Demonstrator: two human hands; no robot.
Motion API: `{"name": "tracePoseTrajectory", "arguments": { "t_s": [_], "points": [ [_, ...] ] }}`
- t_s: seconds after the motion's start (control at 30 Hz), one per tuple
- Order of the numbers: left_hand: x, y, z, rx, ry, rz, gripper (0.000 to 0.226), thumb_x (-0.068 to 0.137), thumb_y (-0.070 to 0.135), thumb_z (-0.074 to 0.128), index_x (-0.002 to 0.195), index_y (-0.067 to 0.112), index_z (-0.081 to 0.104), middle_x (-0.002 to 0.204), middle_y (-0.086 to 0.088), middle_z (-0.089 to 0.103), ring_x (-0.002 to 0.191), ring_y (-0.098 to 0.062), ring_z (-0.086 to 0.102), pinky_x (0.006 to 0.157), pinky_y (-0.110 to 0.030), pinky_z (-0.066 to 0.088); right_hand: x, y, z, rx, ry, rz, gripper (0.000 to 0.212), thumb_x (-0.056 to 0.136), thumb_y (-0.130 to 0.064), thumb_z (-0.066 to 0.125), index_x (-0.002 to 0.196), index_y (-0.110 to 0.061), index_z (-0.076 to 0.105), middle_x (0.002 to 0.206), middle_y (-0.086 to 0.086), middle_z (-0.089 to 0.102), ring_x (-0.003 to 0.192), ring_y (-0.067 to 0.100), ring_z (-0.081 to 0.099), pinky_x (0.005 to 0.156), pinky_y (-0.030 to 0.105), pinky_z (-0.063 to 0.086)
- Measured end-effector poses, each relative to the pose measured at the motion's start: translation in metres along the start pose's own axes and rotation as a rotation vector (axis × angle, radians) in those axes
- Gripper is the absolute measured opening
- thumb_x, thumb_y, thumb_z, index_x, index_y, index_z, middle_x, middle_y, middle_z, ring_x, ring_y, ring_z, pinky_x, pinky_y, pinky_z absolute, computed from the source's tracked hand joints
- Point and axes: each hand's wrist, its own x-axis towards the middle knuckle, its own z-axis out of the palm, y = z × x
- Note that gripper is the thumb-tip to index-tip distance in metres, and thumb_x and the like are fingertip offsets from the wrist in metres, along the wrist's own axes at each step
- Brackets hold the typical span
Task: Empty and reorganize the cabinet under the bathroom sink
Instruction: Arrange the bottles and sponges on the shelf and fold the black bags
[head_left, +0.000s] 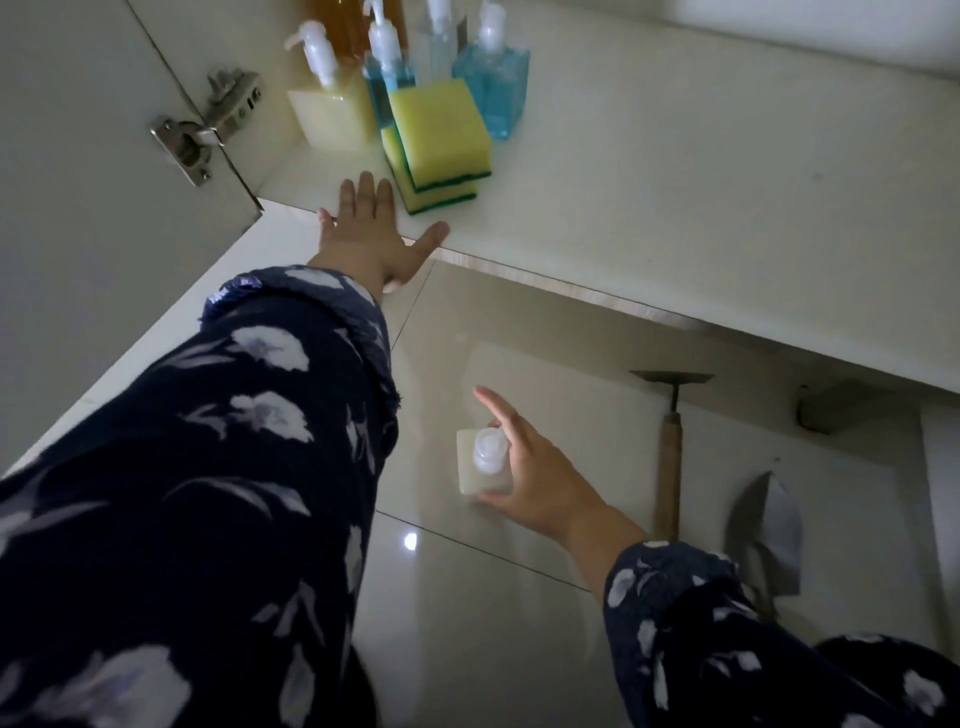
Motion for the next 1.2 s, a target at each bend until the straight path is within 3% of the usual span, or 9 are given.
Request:
{"name": "tracePoseTrajectory", "arguments": {
  "t_s": [0.27,0.37,0.47,0.63,0.8,0.87,0.97,1.1,1.2],
  "points": [
    [0.002,0.000,0.001,0.007,0.003,-0.016,0.095,0.085,0.077,0.014,0.152,0.014,-0.010,0.159,-0.004,-0.018,0.147,-0.024,-0.016,0.118,-0.050,-0.002,0.001,-0.005,-0.021,-0.064,0.117,-0.036,0.084,0.074,-0.030,0.072,0.135,-0.047,0.017,0.131,0.000,0.050,0.108,0.021,0.057,0.093,0.031,0.049],
    [0.003,0.000,0.000,0.009,-0.016,-0.017,0.095,0.084,0.077,0.014,0.152,0.014,-0.011,0.159,-0.003,-0.019,0.147,-0.024,-0.016,0.118,-0.050,-0.002,0.008,-0.022,-0.059,-0.120,0.157,-0.063,0.081,0.073,-0.034,0.070,0.136,-0.044,0.020,0.116,-0.007,0.053,0.090,0.016,0.059,0.078,0.028,0.046],
    [0.002,0.001,-0.001,0.013,-0.026,-0.023,0.095,0.084,0.077,0.013,0.152,0.014,-0.011,0.159,-0.004,-0.019,0.147,-0.024,-0.016,0.119,-0.050,-0.001,0.019,-0.046,-0.105,-0.159,0.205,-0.090,0.082,0.073,-0.033,0.073,0.137,-0.040,0.023,0.101,-0.015,0.046,0.066,0.003,0.046,0.069,0.023,0.035],
    [0.002,0.002,-0.005,0.012,-0.044,-0.024,0.096,0.083,0.078,0.012,0.152,0.014,-0.011,0.159,-0.004,-0.020,0.147,-0.024,-0.016,0.119,-0.050,0.000,0.048,-0.086,-0.183,-0.123,0.280,-0.146,0.092,0.070,-0.032,0.079,0.132,-0.047,0.013,0.104,0.003,0.061,0.088,0.024,0.062,0.077,0.041,0.054],
    [0.003,0.002,-0.004,0.012,-0.043,-0.023,0.094,0.084,0.077,0.011,0.151,0.016,-0.013,0.158,-0.002,-0.023,0.146,-0.022,-0.019,0.118,-0.050,-0.003,0.081,-0.107,-0.227,-0.068,0.335,-0.105,0.095,0.069,-0.031,0.083,0.136,-0.048,0.018,0.088,-0.002,0.059,0.059,0.015,0.059,0.071,0.040,0.058],
    [0.005,0.000,-0.003,0.010,-0.040,-0.022,0.093,0.084,0.077,0.010,0.151,0.016,-0.013,0.158,-0.002,-0.023,0.146,-0.022,-0.020,0.118,-0.051,-0.003,0.096,-0.108,-0.232,-0.064,0.373,-0.112,0.094,0.070,-0.028,0.082,0.137,-0.047,0.019,0.089,-0.009,0.053,0.070,0.016,0.058,0.075,0.042,0.057],
    [0.006,-0.001,-0.001,0.014,-0.036,-0.022,0.093,0.084,0.076,0.009,0.151,0.016,-0.014,0.158,-0.003,-0.023,0.146,-0.022,-0.020,0.118,-0.051,-0.003,0.115,-0.105,-0.237,-0.062,0.429,-0.086,0.095,0.071,-0.024,0.081,0.139,-0.045,0.019,0.115,0.004,0.053,0.097,0.024,0.054,0.078,0.048,0.056],
    [0.008,-0.002,-0.001,0.008,-0.024,-0.013,0.092,0.085,0.076,0.009,0.151,0.016,-0.014,0.157,-0.003,-0.025,0.145,-0.022,-0.021,0.118,-0.052,-0.002,0.139,-0.101,-0.241,-0.102,0.479,-0.090,0.092,0.073,-0.019,0.079,0.140,-0.040,0.020,0.126,0.005,0.052,0.090,0.027,0.055,0.084,0.041,0.050],
    [0.007,-0.002,-0.001,0.001,-0.030,-0.011,0.093,0.084,0.076,0.009,0.151,0.016,-0.015,0.157,-0.003,-0.024,0.145,-0.023,-0.021,0.118,-0.052,-0.002,0.157,-0.102,-0.241,-0.072,0.496,-0.086,0.091,0.074,-0.017,0.078,0.141,-0.039,0.020,0.117,0.003,0.055,0.087,0.025,0.053,0.077,0.032,0.045]
  ]
}}
